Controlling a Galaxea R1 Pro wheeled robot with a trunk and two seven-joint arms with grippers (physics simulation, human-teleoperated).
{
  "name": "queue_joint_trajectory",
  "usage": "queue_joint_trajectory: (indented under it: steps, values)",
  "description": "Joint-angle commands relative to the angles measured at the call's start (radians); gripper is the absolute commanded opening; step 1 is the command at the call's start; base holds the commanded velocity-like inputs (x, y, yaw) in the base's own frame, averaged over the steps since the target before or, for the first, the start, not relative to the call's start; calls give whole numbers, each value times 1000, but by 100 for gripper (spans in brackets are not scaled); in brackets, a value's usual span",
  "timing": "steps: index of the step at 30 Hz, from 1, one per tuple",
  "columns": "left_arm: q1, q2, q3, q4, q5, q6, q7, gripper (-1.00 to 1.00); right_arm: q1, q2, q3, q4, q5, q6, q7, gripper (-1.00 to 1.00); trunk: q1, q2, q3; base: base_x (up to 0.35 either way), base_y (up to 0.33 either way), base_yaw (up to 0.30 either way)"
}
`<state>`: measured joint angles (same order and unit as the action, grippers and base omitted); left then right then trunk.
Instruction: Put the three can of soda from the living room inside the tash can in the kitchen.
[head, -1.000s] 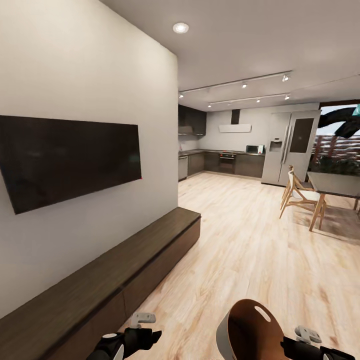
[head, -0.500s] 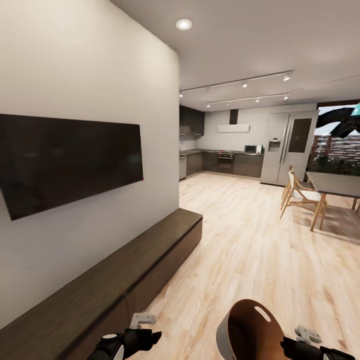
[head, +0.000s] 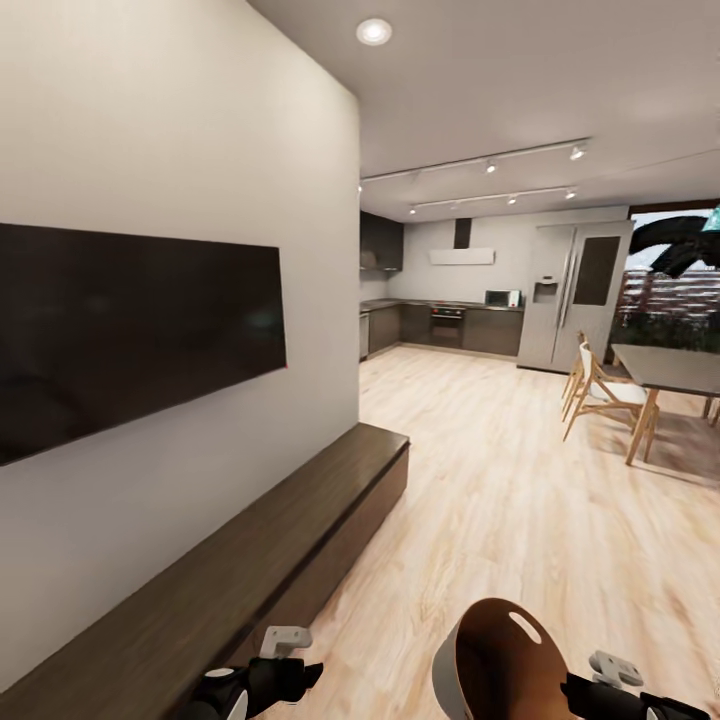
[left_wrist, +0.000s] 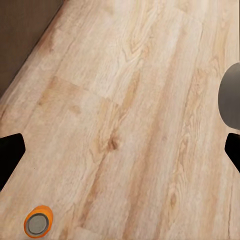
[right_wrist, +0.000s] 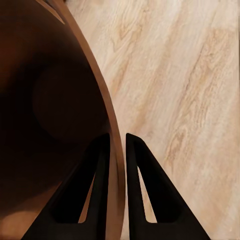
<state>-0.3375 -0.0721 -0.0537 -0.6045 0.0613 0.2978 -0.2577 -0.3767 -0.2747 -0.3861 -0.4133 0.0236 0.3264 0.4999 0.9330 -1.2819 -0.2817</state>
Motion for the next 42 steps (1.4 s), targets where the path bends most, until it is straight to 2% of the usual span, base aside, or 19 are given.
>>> queue_joint_trajectory:
  steps: [1, 11, 42]
  values:
    - [0, 0, 0, 0, 0, 0, 0, 100, -1, 0, -4, -1, -15, 4, 6, -100, 0, 0, 0, 196, 132, -236]
    - [1, 0, 0, -2, 0, 0, 0, 100, -1, 0, -4, -1, -15, 3, 6, -100, 0, 0, 0, 40, 30, -166]
    - [0, 0, 0, -1, 2, -2, 2, 100, -1, 0, -4, -1, -14, 3, 6, -100, 0, 0, 0, 25, 24, -3]
